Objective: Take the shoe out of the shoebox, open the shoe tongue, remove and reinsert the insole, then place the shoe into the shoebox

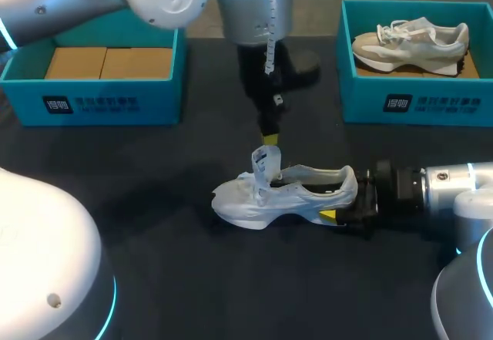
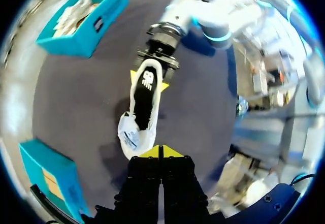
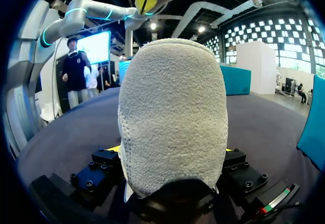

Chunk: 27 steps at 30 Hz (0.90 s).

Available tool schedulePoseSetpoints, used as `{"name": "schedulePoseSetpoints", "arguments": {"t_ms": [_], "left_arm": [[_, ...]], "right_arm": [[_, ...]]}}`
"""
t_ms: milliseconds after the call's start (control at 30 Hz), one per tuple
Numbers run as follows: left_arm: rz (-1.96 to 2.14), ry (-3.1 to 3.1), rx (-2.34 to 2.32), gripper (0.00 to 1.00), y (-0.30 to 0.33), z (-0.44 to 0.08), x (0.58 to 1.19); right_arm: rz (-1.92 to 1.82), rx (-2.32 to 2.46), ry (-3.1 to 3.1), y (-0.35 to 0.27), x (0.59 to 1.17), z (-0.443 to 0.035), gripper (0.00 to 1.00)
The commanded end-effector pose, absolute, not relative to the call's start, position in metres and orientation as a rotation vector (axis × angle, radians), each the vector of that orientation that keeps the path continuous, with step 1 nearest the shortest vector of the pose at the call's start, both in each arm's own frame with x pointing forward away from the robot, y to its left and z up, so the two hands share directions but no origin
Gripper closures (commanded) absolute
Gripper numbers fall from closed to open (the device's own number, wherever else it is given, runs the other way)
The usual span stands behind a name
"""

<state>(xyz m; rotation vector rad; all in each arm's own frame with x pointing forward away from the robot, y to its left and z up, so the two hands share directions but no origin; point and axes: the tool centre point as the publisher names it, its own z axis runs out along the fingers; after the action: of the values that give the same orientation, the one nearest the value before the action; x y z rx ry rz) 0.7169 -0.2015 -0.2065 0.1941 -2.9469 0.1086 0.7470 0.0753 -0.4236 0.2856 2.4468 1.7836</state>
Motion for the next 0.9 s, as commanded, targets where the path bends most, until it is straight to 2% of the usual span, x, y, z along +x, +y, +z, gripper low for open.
{"name": "schedulePoseSetpoints", "arguments": {"t_ms": [33, 233, 400, 900], "left_arm": [[0.034, -2.969, -0.024, 1.00, -0.208, -0.204, 0.720], [0.034, -2.969, -0.024, 1.00, -0.208, -0.204, 0.720], [0.064, -3.000, -0.125, 1.00, -0.226, -0.249, 0.723], [0.223, -2.966, -0.346, 1.00, -0.243, -0.298, 0.725]], "right_arm": [[1.780, 0.287, 2.448, 0.076, 0.747, -0.424, 1.00], [1.780, 0.287, 2.448, 0.076, 0.747, -0.424, 1.00], [1.780, 0.287, 2.448, 0.076, 0.747, -0.424, 1.00], [1.780, 0.287, 2.448, 0.076, 0.747, -0.424, 1.00]]}}
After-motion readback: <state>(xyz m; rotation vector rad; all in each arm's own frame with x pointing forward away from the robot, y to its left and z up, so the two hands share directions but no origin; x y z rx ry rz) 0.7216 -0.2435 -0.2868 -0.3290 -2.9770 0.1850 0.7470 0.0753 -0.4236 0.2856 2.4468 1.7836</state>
